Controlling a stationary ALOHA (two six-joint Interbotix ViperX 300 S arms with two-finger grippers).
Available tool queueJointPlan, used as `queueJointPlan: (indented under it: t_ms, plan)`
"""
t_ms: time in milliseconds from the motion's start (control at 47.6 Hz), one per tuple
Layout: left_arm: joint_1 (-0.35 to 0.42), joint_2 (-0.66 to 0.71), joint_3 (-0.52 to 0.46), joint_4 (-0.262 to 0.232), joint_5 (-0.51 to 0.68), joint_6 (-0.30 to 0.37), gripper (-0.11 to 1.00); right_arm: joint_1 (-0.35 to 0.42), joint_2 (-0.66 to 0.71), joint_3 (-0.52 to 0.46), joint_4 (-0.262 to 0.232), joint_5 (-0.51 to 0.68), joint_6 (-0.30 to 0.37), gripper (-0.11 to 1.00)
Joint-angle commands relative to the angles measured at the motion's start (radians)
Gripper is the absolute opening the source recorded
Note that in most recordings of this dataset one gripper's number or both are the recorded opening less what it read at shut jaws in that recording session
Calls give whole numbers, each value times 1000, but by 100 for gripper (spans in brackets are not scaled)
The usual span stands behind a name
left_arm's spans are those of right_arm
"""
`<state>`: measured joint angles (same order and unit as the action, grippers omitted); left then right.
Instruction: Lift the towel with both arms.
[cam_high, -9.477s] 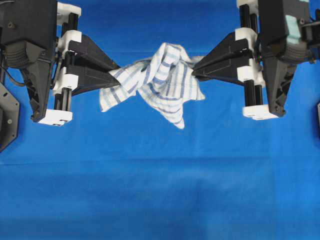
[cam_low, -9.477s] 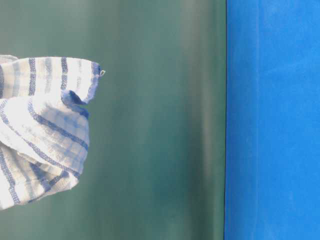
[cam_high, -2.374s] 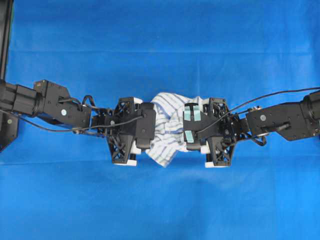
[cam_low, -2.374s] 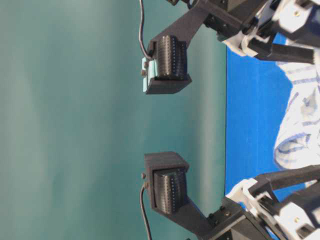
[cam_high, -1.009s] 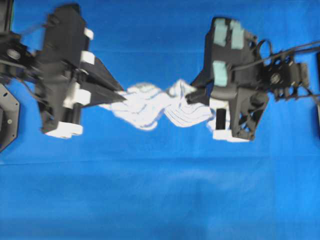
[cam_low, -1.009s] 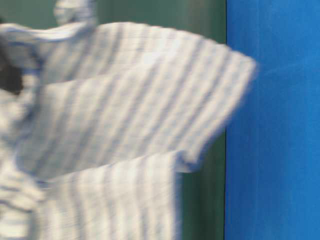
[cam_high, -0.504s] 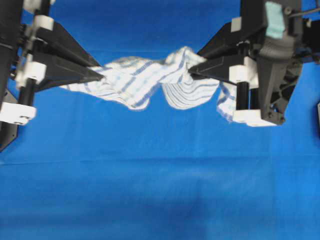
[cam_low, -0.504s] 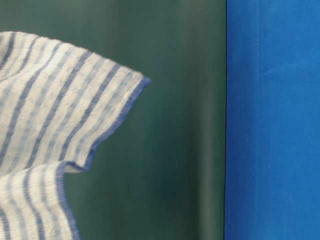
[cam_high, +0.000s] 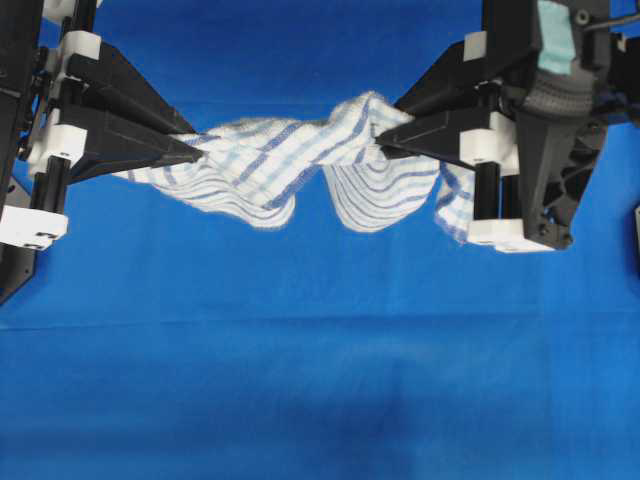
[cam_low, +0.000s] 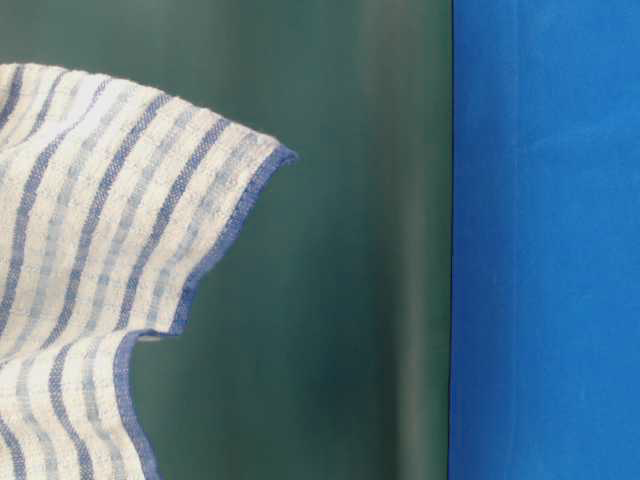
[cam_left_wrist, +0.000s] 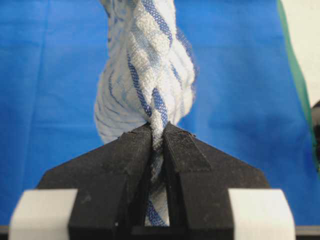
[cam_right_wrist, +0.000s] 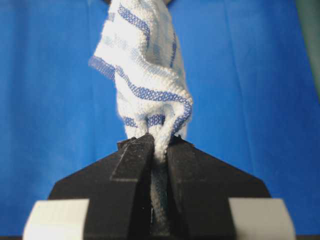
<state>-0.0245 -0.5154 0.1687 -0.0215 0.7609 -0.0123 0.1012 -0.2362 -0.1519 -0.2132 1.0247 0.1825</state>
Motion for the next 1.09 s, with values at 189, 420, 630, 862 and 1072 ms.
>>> queueJointPlan:
  t_ms: [189, 420, 630, 862, 1072]
  plan:
    - [2, -12, -18, 2, -26, 23, 30, -6, -14, -23, -3, -17, -18, 8]
    - [2, -32, 6, 2, -55, 25, 88, -6, -2, -17, -26, -15, -23, 55]
    - [2, -28, 67, 2, -95, 18, 85, -6, 2, 20, -55, -17, -5, 66]
    - [2, 21, 253, 0, -273, 20, 85, -6, 9, 179, -55, -75, 38, 67]
    - [-5, 112, 374, 2, -403, 18, 85, 0, 9, 365, -55, -187, 120, 67]
